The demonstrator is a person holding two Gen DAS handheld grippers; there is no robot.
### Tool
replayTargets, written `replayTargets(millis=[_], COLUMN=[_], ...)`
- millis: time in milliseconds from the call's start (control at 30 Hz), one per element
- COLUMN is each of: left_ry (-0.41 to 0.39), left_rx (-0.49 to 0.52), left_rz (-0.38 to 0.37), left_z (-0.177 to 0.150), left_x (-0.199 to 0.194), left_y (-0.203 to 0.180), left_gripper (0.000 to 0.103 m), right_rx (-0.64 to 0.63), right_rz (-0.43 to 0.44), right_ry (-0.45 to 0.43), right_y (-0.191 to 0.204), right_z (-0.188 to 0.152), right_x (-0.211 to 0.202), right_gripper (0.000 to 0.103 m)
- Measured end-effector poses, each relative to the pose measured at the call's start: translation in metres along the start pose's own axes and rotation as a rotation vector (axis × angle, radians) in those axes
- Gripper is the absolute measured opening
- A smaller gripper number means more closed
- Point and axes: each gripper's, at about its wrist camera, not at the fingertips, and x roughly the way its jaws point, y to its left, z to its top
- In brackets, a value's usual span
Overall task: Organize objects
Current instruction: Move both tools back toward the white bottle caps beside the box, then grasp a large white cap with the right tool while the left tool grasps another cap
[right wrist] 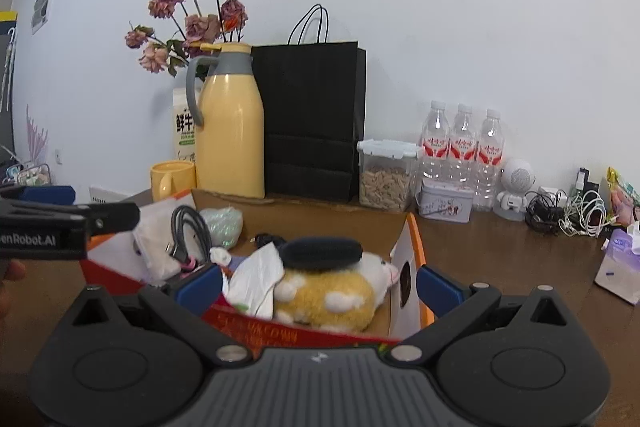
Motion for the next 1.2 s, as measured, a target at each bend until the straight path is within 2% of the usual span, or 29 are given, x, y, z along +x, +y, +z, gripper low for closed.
replayTargets(millis=[267, 667, 733, 800, 967, 1067, 1133, 1167, 1200], left_ry=[0.050, 0.147, 0.158, 0.161, 0.167, 0.172, 0.173, 0.173, 0.174], left_rx=[0.011, -0.020, -0.024, -0.025, -0.032, -0.037, -0.034, -0.033, -0.033], left_rz=[0.052, 0.107, 0.110, 0.109, 0.097, 0.090, 0.084, 0.082, 0.081], left_z=[-0.015, -0.043, -0.045, -0.046, -0.049, -0.051, -0.052, -0.052, -0.052], left_x=[-0.011, -0.015, -0.015, -0.015, -0.015, -0.014, -0.015, -0.015, -0.015], left_y=[0.018, 0.043, 0.045, 0.046, 0.046, 0.045, 0.044, 0.043, 0.042], left_gripper=[0.103, 0.103, 0.103, 0.103, 0.103, 0.103, 0.103, 0.103, 0.103], right_rx=[-0.008, -0.058, -0.070, -0.073, -0.045, -0.027, -0.009, -0.004, -0.004], right_rz=[0.011, 0.074, 0.096, 0.102, 0.127, 0.144, 0.156, 0.163, 0.166], right_ry=[0.071, 0.216, 0.246, 0.272, 0.290, 0.305, 0.311, 0.311, 0.314], right_y=[0.007, 0.030, 0.036, 0.041, 0.045, 0.046, 0.046, 0.045, 0.045], right_z=[-0.019, -0.040, -0.042, -0.043, -0.043, -0.043, -0.044, -0.045, -0.045], right_x=[-0.004, 0.020, 0.027, 0.034, 0.043, 0.048, 0.050, 0.050, 0.051], right_gripper=[0.103, 0.100, 0.094, 0.083, 0.070, 0.056, 0.051, 0.042, 0.039])
